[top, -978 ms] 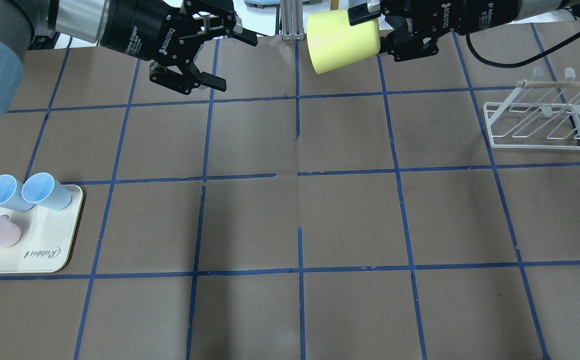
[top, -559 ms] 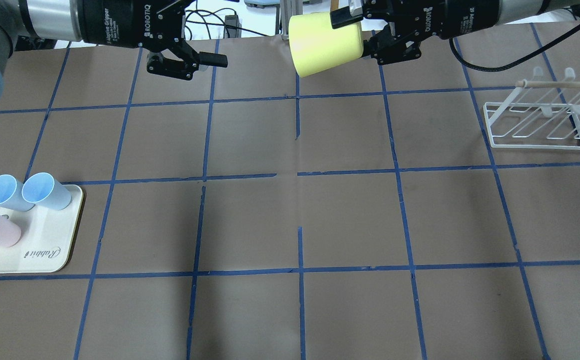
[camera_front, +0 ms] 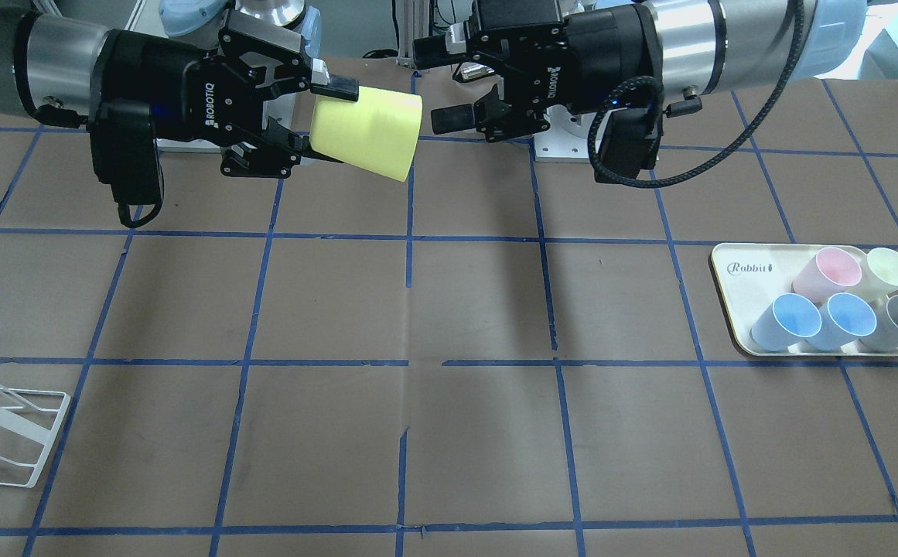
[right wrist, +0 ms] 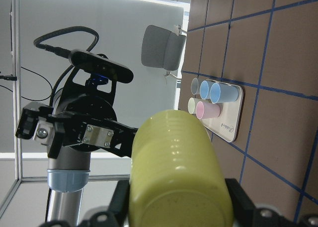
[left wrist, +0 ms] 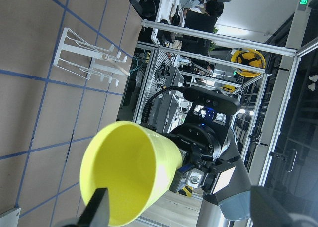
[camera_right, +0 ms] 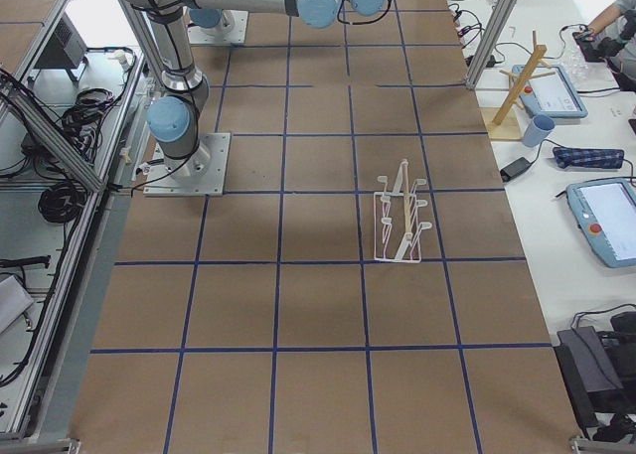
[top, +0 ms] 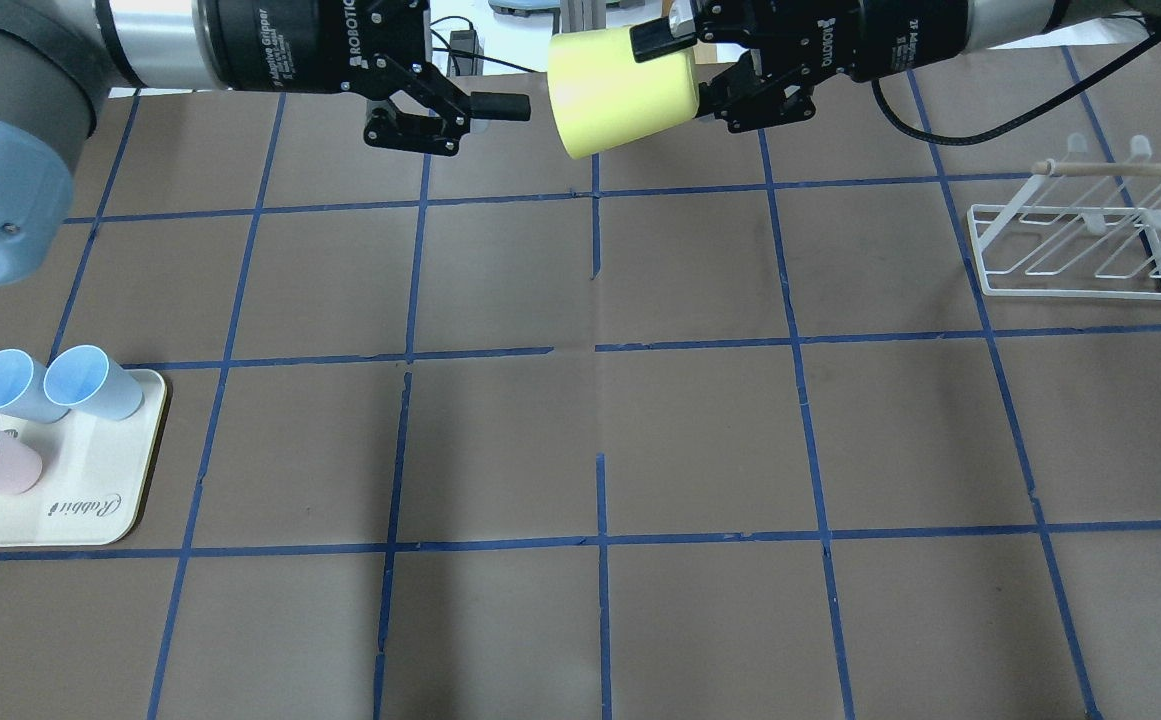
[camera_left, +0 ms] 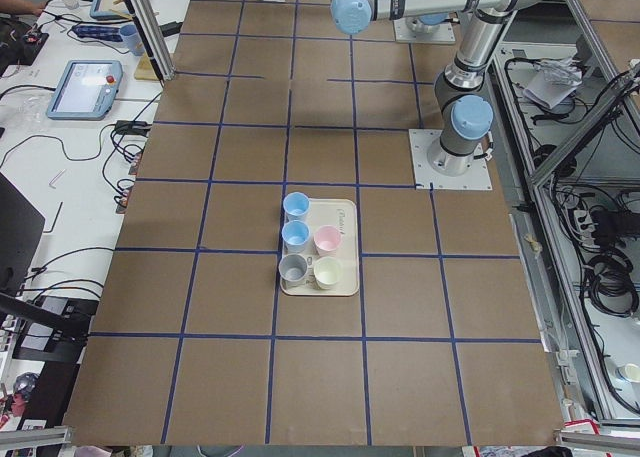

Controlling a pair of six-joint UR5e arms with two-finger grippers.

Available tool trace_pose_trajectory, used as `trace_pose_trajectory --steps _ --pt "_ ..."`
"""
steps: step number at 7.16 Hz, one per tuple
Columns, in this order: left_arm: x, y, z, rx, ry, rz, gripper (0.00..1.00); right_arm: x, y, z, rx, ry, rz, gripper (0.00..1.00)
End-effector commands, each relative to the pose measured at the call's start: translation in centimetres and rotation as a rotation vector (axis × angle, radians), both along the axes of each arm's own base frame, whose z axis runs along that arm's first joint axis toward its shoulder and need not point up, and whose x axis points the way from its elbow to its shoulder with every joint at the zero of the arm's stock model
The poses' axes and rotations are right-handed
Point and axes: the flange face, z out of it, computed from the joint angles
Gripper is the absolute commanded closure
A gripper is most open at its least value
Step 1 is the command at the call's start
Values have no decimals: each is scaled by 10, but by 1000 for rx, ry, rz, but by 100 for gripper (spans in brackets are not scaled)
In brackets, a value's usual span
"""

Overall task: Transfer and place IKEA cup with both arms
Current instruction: 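Close the left gripper on the yellow cup's rim beside the right gripper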

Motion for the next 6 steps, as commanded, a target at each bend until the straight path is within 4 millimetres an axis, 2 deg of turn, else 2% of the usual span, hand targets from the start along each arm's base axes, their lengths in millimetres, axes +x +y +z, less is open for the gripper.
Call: trace_pose_trajectory --steps 1,4,6 --pt "-16 3 2 7 71 -26 6 2 0 1 -8 -7 0 45" --pt "-18 4 -1 13 75 -30 14 2 0 0 -3 -3 2 42" --pt "-20 7 -16 36 75 -33 25 2 -1 1 -6 -2 3 38"
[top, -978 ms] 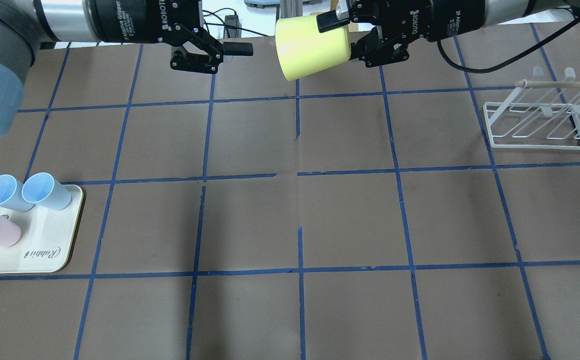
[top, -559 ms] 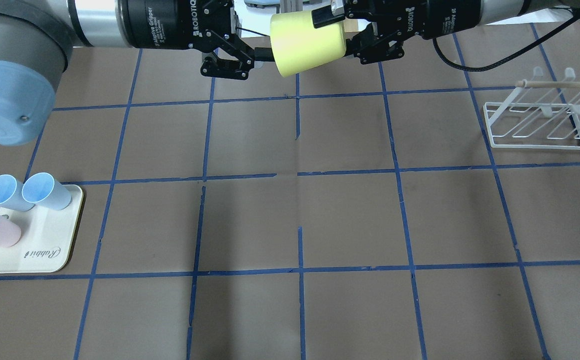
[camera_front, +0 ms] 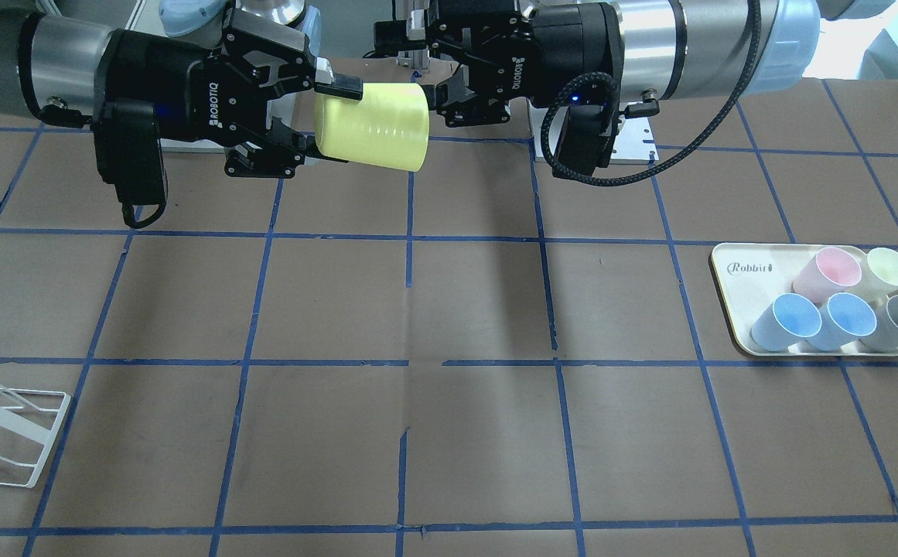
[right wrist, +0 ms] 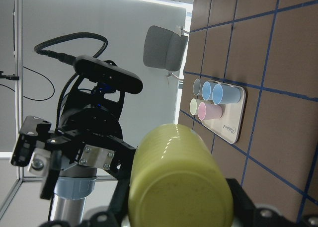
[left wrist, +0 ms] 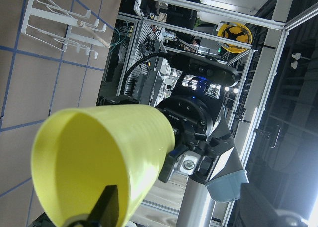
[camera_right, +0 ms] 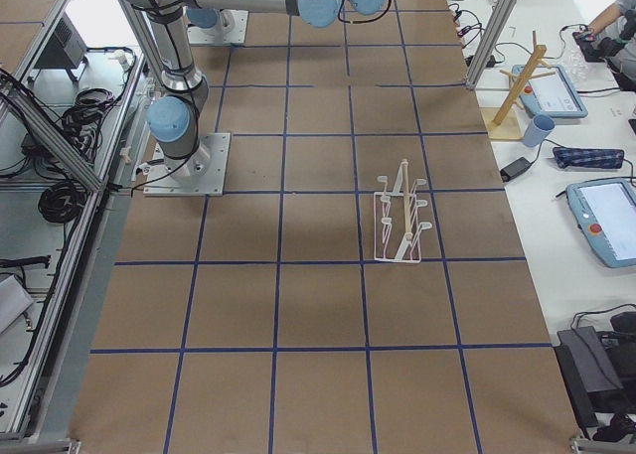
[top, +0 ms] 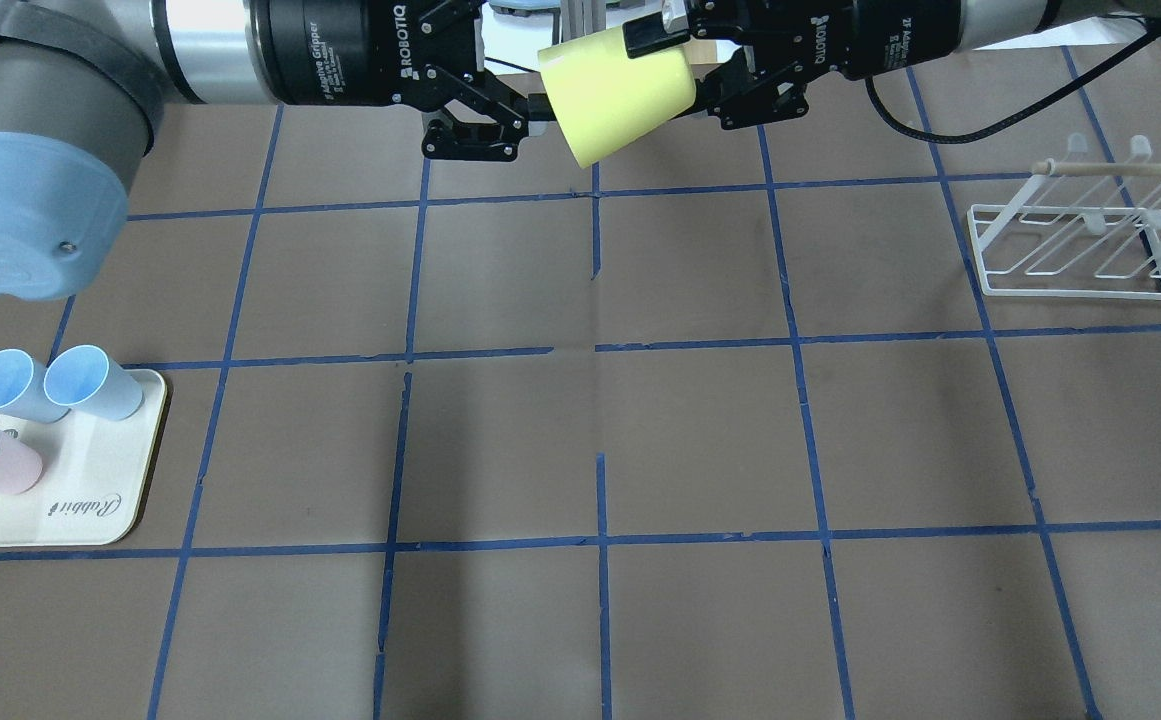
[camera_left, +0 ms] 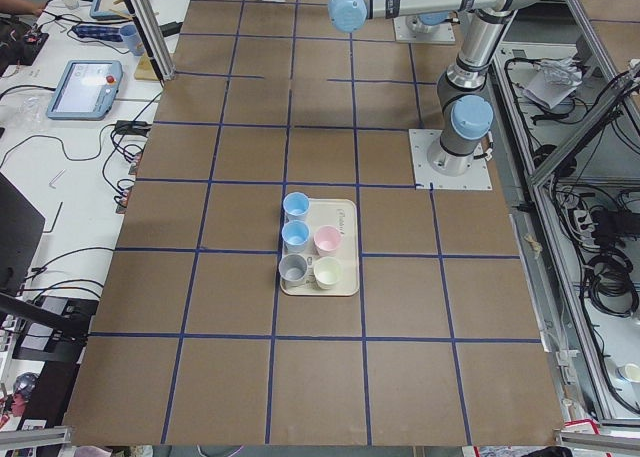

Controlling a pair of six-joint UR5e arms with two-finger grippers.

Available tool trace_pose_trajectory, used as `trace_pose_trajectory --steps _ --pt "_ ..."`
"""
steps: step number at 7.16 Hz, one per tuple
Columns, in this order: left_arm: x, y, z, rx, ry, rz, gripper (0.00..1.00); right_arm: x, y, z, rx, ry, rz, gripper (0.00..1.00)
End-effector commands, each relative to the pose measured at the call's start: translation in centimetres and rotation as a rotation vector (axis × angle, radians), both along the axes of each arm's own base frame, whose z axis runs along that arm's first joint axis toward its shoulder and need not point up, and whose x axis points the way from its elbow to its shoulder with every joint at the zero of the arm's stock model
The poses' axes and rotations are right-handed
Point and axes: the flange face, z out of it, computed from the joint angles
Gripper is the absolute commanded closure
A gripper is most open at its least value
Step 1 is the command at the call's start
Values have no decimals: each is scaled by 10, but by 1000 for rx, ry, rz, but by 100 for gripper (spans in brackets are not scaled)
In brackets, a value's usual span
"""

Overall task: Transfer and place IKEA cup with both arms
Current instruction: 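Close the left gripper on the yellow cup's rim beside the right gripper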

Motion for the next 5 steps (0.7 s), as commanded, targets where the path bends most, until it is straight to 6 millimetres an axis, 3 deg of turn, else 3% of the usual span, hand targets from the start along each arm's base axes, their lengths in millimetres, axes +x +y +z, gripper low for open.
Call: trace_pose_trajectory --steps 1,5 --pt "-4 3 -10 22 0 -8 28 0 0 1 -3 1 1 38" --pt "-8 3 -11 27 1 -15 45 -1 -1 -1 -5 10 5 34"
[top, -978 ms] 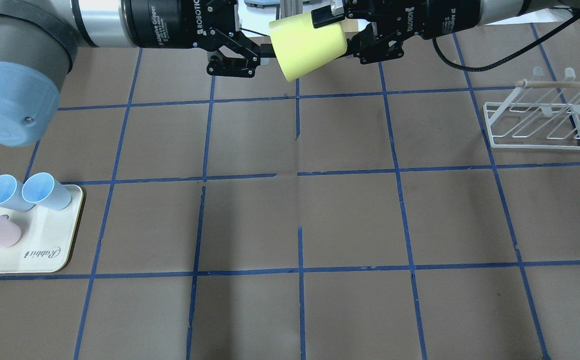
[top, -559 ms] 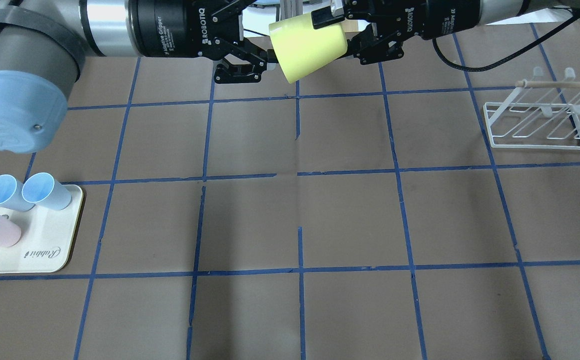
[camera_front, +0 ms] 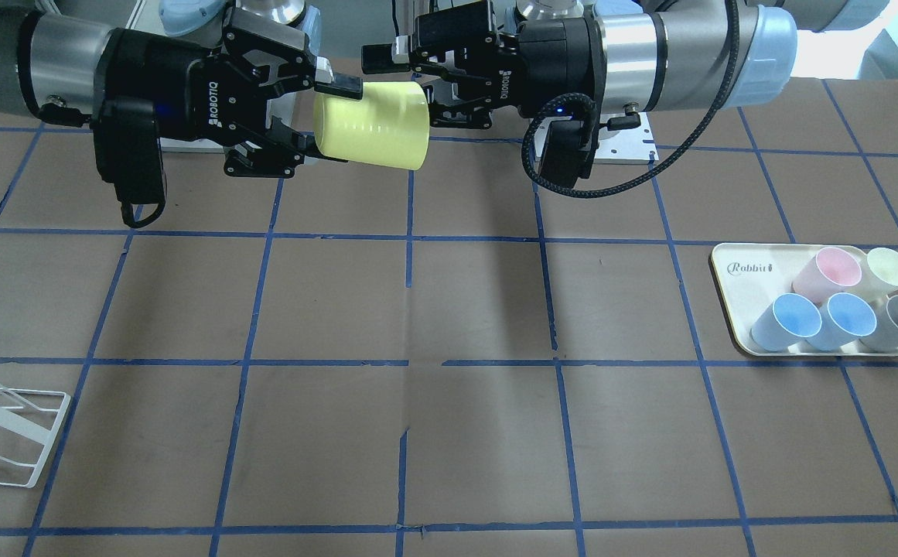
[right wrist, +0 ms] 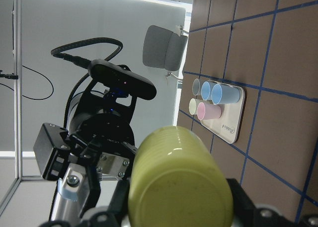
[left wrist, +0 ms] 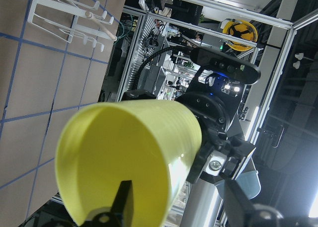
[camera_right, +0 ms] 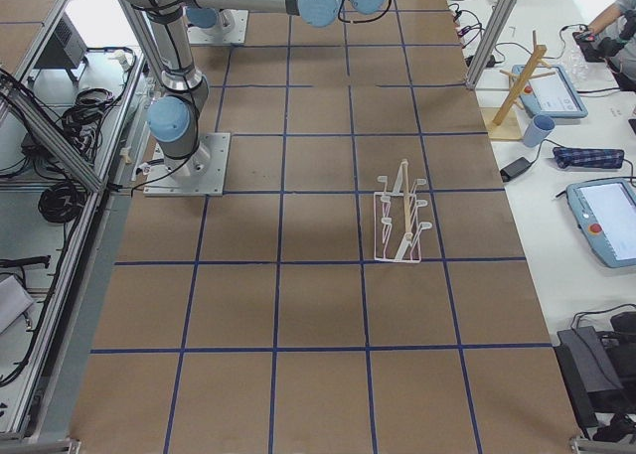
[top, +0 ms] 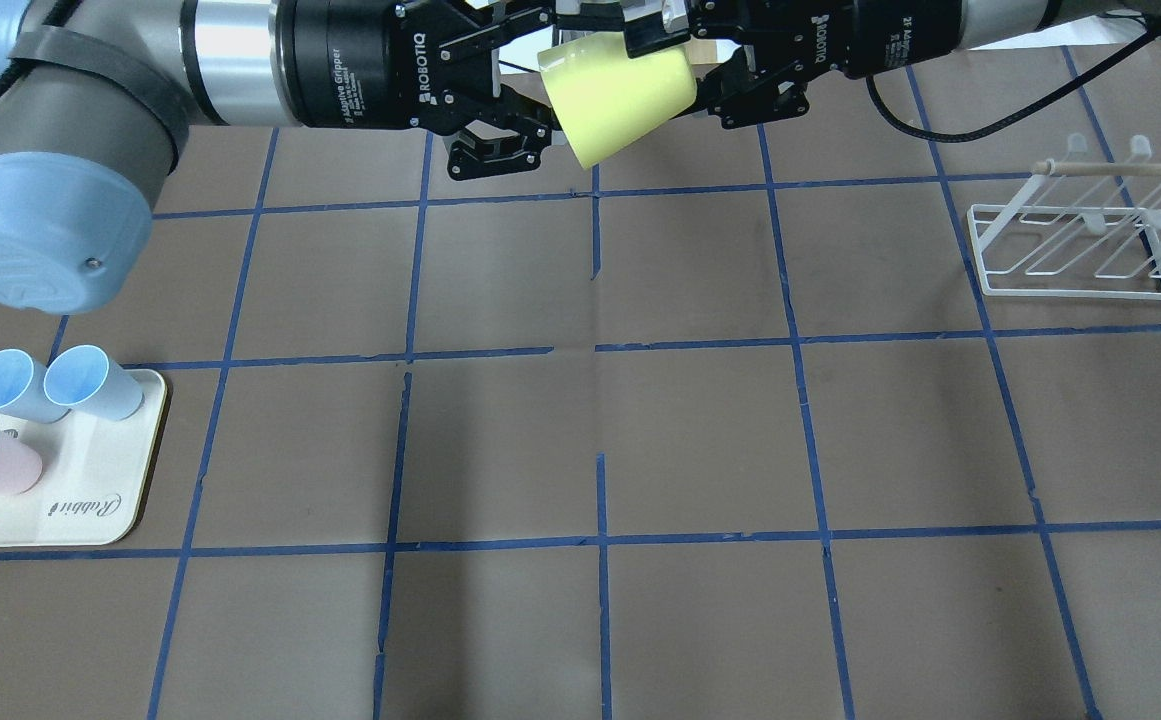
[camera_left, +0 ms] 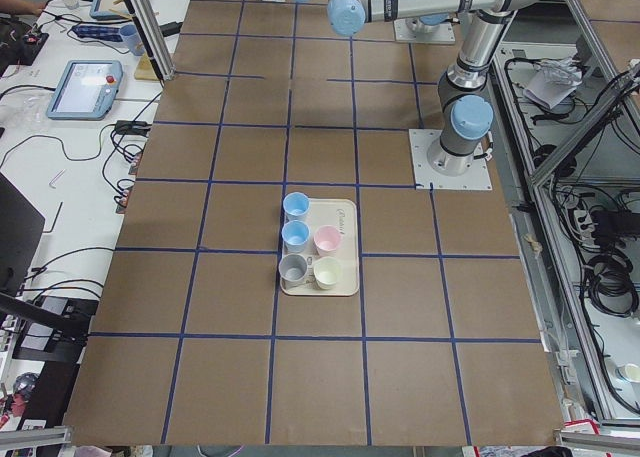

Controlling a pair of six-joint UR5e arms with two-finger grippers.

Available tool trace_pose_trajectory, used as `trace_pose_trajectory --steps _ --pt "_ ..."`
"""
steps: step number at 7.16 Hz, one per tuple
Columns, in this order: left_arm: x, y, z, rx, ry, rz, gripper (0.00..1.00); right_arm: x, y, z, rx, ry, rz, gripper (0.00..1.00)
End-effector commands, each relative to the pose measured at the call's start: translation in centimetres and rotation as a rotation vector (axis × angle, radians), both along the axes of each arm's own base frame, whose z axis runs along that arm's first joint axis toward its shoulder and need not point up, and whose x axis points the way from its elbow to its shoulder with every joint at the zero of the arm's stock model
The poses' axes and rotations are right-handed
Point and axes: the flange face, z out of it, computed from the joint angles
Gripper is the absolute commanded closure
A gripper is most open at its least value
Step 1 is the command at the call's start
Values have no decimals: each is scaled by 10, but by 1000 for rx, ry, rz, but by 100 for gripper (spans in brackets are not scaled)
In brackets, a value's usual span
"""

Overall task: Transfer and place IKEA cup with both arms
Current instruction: 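Close the left gripper on the yellow cup's rim beside the right gripper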

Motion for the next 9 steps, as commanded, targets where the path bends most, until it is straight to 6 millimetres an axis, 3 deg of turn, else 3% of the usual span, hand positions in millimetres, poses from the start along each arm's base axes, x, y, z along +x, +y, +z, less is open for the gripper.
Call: trace_pose_trajectory --steps 1,5,6,7,8,9 --pt "-1 0 0 4 0 -1 45 -2 -5 -4 1 7 3 34" --pt "0 0 0 19 -3 2 45 -3 -3 0 -2 11 0 27" --pt "0 0 0 19 -4 2 60 -4 -3 0 -2 10 -2 27" --pt "0 0 1 14 -4 2 84 -3 -3 0 -4 10 0 27" --pt "0 1 2 13 -3 2 87 -3 -3 0 3 12 1 19" --pt "0 1 2 13 -3 2 90 -3 -3 3 -6 16 0 0"
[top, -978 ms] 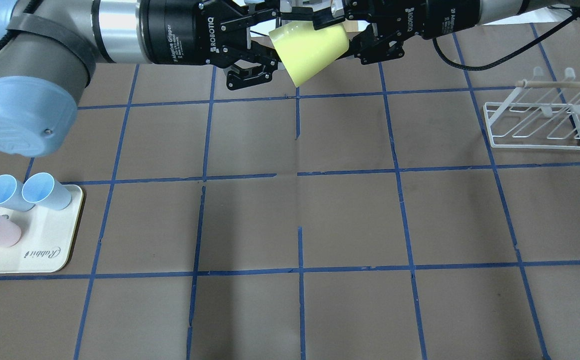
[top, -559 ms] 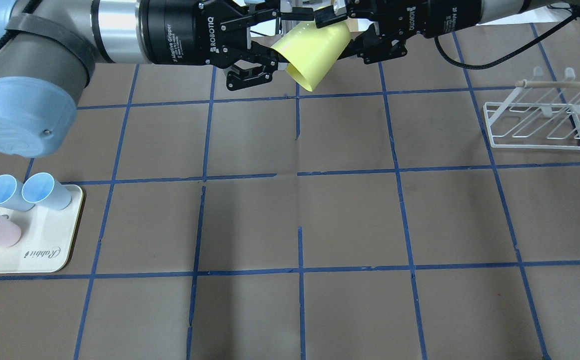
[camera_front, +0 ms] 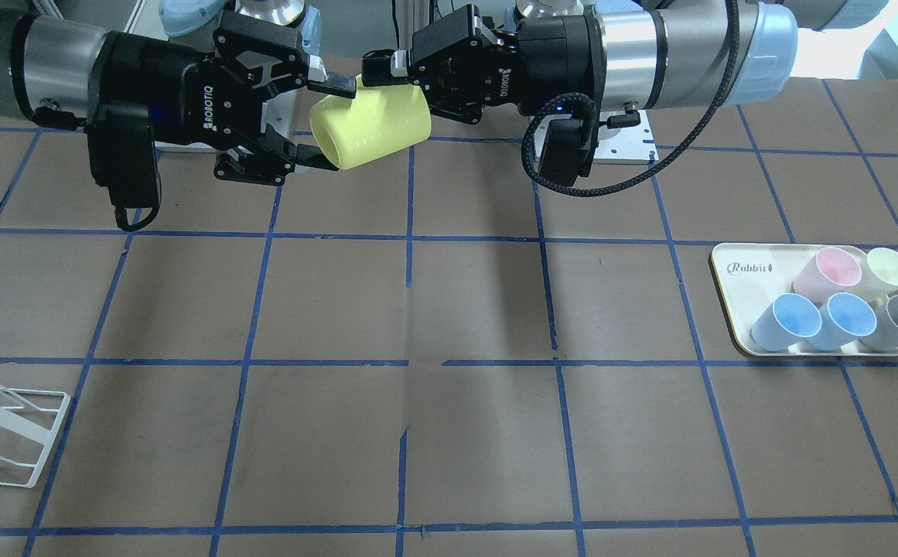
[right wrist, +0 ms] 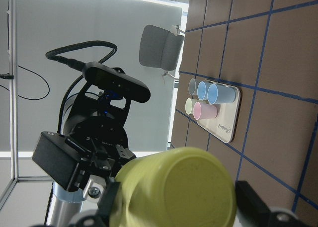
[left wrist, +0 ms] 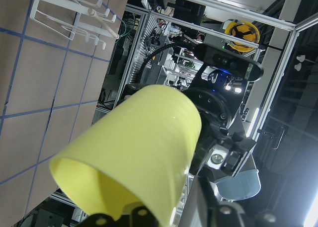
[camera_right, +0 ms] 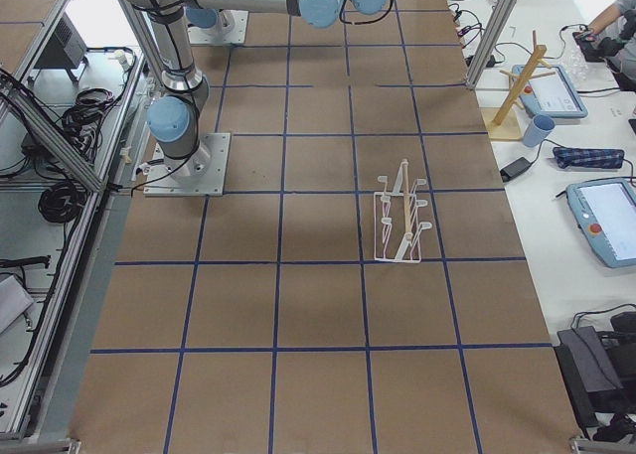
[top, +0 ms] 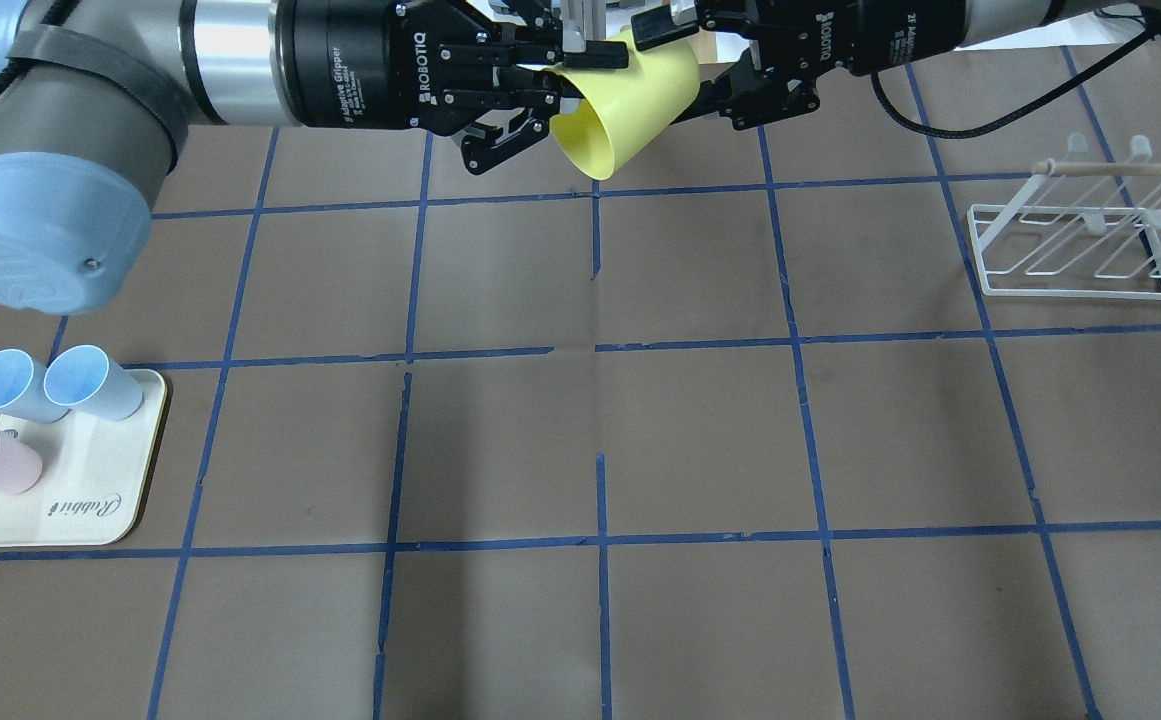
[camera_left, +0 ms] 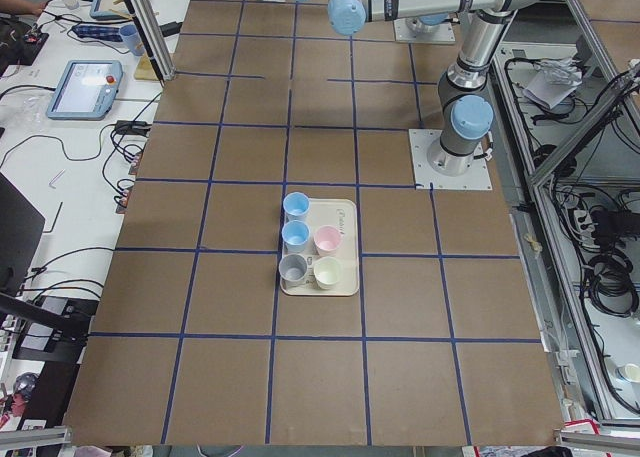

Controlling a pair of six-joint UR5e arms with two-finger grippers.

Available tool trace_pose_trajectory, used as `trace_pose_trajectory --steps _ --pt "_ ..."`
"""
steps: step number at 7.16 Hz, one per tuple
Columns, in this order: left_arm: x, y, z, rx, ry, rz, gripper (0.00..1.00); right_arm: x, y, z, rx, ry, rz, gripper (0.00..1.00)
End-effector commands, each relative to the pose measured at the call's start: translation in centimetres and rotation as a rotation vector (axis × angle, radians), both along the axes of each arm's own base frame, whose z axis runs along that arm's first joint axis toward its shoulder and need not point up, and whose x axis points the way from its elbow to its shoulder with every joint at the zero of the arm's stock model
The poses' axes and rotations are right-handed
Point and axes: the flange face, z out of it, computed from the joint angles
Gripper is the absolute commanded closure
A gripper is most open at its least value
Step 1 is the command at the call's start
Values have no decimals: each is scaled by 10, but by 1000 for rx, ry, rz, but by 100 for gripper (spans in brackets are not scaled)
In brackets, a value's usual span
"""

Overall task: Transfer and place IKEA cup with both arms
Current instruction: 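Close the left gripper on the yellow cup's rim beside the right gripper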

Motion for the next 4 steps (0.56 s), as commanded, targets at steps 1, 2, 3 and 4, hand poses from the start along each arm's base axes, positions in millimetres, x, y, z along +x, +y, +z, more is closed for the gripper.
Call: trace_pose_trajectory --steps 1,2,3,4 --pt "0 0 -1 3 0 0 90 -1 0 4 -9 23 11 0" --pt "1 0 1 0 0 2 89 -4 4 3 -7 72 40 0" --pt "1 2 3 -5 -4 1 95 -5 2 6 -14 78 41 0" --pt "5 2 4 -8 -8 9 100 -5 2 6 -15 83 44 0"
